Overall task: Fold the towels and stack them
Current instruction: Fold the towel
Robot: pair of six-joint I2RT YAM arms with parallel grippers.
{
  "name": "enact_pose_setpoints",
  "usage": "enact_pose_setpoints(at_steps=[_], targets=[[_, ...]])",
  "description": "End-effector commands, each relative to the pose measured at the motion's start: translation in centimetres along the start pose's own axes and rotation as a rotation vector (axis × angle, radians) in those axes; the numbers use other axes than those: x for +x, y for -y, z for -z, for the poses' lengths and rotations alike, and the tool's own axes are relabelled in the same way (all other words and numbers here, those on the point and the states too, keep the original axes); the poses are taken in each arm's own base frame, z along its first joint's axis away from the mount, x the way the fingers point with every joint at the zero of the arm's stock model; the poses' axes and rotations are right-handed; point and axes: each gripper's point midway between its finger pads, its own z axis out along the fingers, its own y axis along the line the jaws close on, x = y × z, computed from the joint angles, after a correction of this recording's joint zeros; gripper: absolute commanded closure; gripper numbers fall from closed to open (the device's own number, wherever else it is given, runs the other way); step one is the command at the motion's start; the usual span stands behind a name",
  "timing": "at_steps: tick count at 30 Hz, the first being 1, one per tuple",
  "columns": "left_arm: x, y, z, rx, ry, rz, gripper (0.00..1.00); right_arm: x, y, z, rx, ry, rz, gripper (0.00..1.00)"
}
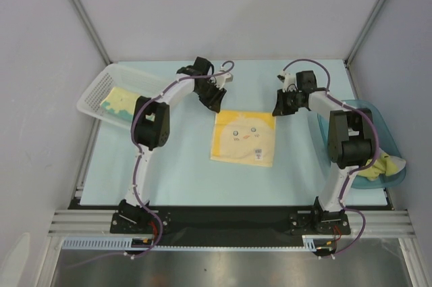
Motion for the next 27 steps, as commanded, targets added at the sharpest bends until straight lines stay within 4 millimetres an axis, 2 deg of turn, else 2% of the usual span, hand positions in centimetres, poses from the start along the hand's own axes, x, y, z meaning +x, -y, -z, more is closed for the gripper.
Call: enact_pose_setpoints(at_steps=[1, 17, 23, 27], targets=[[-0.8, 0.2, 0.1, 0.042, 0.026, -0.029, 0.53, -1.7, 0.4, 0.2, 0.003, 0.034, 0.026, 1.00], [-1.2, 0.6, -0.7, 0.063, 0.005, -0.033, 0.55, -1.4, 0.7, -0.5, -0.004, 0.019, 0.021, 1.00], [0.4, 0.9, -1.2, 0.066, -0.062, -0.012, 0.59, -1.8, 0.7, -0.3, -0.005, 0.024, 0.021, 1.00], [0.0, 0.9, -1.2, 0.056, -0.052, -0.022, 0.60, -2.0, 0.5, -0.4, -0.015, 0.029, 0.023, 1.00]])
